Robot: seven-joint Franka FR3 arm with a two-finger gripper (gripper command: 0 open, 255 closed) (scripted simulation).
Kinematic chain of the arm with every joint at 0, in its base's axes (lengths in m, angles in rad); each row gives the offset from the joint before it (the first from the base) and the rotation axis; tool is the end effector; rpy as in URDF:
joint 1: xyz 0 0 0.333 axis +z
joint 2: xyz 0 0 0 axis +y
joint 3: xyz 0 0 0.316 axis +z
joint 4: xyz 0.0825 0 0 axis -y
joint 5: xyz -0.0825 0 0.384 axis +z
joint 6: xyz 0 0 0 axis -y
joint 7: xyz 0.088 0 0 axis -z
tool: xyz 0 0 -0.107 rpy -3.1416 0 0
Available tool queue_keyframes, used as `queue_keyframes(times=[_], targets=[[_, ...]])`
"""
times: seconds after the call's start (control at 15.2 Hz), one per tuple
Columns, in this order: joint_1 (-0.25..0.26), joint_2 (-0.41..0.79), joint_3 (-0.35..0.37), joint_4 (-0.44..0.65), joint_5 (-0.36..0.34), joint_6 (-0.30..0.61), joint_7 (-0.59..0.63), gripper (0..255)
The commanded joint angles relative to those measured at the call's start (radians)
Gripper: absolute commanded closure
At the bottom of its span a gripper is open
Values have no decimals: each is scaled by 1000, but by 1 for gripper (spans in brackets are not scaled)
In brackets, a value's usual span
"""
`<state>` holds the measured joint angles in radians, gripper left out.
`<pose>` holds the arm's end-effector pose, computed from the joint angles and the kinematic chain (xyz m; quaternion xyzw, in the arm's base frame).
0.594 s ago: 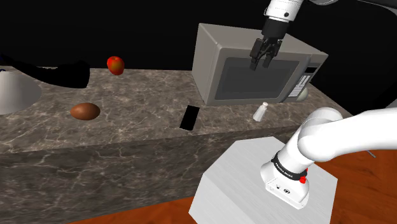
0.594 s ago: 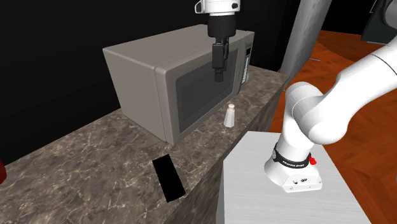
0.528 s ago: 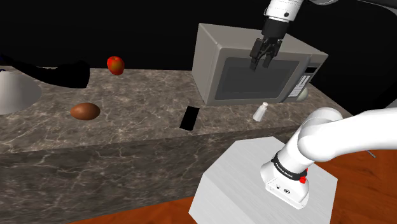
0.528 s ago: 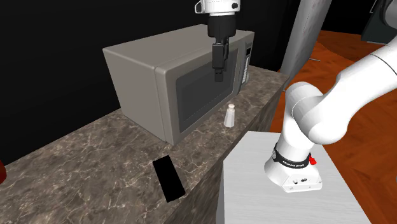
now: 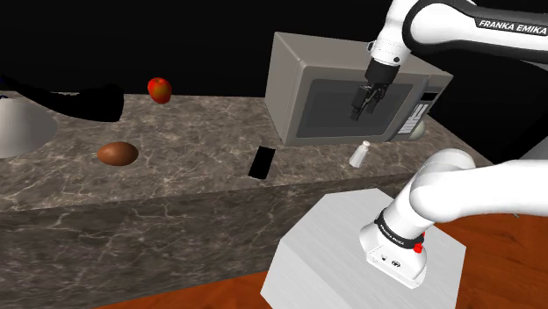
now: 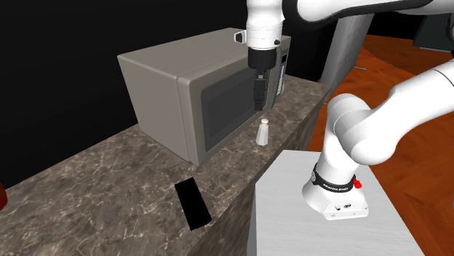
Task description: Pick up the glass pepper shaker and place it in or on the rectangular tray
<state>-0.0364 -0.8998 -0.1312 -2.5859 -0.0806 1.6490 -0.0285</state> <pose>0.2744 -0.0600 0.5190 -0.9989 0.0398 0.0195 0.0127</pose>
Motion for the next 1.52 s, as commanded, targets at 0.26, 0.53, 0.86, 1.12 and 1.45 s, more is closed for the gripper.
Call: queue_keyframes(times=[0.26, 0.53, 0.86, 1.12, 1.45], targets=[[-58, -83, -80, -197, -136, 152, -111, 0], [-117, -96, -155, -303, -246, 276, -189, 0], [-177, -57, -229, -384, -347, 421, -246, 0], [-205, -8, -235, -419, -360, 504, -254, 0], [-237, 20, -212, -434, -342, 547, -274, 0]])
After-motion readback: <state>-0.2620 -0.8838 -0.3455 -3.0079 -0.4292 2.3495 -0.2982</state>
